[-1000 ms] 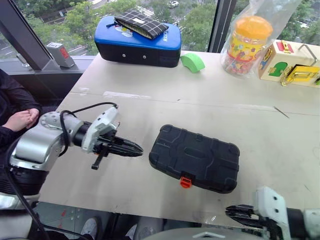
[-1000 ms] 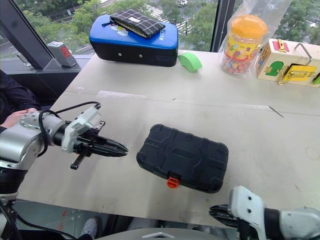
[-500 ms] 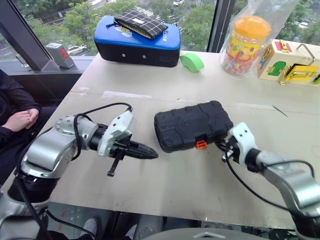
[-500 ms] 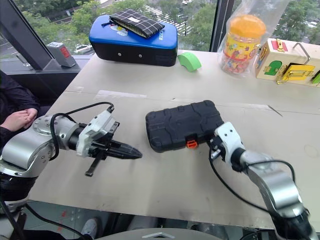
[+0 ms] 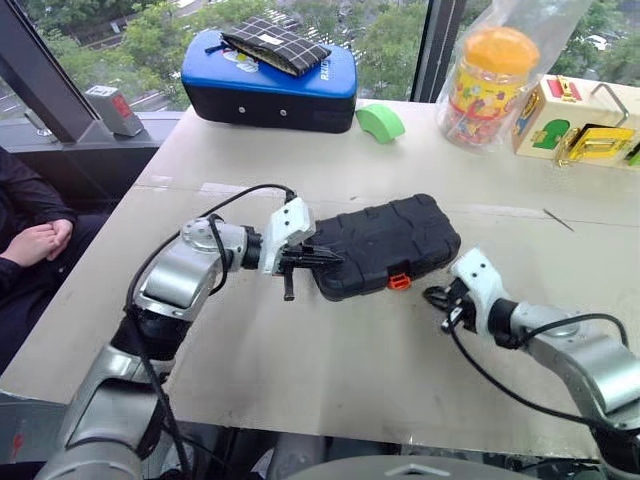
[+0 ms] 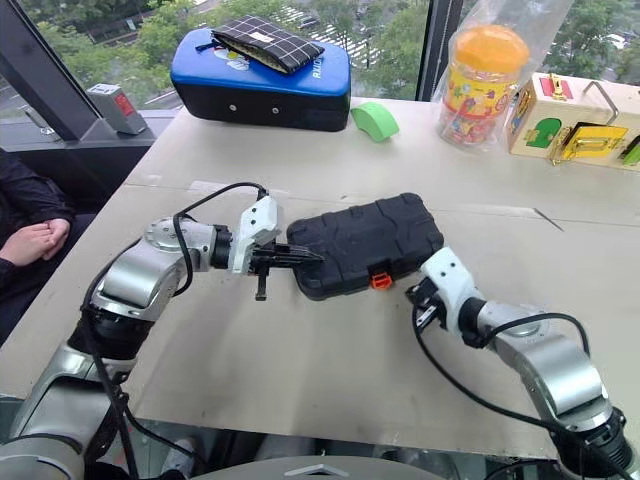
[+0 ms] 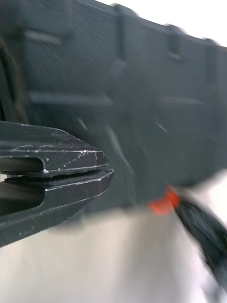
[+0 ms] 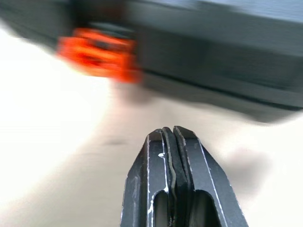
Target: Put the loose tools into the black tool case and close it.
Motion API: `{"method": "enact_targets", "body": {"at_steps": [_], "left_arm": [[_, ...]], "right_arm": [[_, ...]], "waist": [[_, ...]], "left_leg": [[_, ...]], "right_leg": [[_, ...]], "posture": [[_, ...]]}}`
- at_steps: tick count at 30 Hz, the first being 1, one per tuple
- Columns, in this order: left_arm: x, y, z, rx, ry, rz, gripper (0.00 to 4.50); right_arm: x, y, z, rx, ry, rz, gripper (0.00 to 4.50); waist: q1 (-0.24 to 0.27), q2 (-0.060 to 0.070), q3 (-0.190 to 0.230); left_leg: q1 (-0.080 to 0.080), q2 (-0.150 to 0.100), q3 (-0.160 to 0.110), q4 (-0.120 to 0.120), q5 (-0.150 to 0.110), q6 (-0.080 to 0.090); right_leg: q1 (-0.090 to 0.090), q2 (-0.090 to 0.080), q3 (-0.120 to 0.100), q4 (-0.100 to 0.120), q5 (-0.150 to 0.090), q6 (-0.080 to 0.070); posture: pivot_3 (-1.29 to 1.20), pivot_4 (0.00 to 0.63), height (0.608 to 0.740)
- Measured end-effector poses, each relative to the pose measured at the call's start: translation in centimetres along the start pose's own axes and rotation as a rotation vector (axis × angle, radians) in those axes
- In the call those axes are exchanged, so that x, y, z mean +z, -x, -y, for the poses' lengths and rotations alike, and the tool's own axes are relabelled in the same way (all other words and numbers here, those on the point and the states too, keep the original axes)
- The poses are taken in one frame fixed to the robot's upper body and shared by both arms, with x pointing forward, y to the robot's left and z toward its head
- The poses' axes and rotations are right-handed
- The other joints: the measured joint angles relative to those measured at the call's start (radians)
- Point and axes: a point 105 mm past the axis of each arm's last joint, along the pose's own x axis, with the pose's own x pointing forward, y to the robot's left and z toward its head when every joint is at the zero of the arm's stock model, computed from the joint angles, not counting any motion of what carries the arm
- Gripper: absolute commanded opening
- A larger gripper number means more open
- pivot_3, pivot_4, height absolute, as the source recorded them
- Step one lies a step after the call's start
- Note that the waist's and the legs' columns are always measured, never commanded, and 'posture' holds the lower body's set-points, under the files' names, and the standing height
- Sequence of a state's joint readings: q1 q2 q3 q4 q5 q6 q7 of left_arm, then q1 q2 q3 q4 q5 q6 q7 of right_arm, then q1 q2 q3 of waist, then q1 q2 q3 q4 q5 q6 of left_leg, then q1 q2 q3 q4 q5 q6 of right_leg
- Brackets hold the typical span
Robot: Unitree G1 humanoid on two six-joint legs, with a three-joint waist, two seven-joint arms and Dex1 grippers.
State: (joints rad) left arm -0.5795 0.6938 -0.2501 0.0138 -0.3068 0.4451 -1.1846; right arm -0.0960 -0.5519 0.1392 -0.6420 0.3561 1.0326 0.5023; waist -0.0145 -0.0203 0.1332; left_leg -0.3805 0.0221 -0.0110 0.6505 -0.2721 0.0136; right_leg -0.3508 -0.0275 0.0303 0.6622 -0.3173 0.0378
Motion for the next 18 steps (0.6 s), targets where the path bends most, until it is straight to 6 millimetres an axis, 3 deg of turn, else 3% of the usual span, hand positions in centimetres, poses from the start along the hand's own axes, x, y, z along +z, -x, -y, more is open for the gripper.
{"method": "enact_targets", "body": {"at_steps": [4, 10, 18], "left_arm": [[-0.3, -0.5, -0.5, -0.021, -0.077, -0.018, 0.04], [-0.5, -0.8, -0.6, -0.058, -0.125, -0.018, 0.04], [-0.5, -1.0, -0.9, -0.057, -0.144, -0.016, 0.04]], "right_arm": [[-0.5, -1.5, -0.9, -0.003, -0.035, -0.015, 0.00], [0.9, -2.8, -0.5, -0.048, -0.075, 0.043, 0.00], [1.2, -3.3, -0.7, -0.033, -0.102, 0.054, 0.00]], "waist": [[0.001, 0.002, -0.001], [0.001, 0.004, -0.006], [0.000, 0.004, -0.007]], "left_leg": [[0.002, -0.001, 0.000, 0.001, 0.000, 0.000], [0.003, -0.001, -0.001, 0.001, 0.000, 0.000], [0.003, -0.001, -0.001, 0.001, 0.000, 0.000]], "right_leg": [[0.002, 0.000, 0.000, 0.001, 0.000, 0.000], [0.003, 0.001, -0.002, 0.001, 0.000, 0.000], [0.003, 0.001, -0.002, 0.002, 0.000, 0.000]], "posture": [[0.00, 0.150, 0.740], [0.00, 0.150, 0.740], [0.00, 0.150, 0.740]]}}
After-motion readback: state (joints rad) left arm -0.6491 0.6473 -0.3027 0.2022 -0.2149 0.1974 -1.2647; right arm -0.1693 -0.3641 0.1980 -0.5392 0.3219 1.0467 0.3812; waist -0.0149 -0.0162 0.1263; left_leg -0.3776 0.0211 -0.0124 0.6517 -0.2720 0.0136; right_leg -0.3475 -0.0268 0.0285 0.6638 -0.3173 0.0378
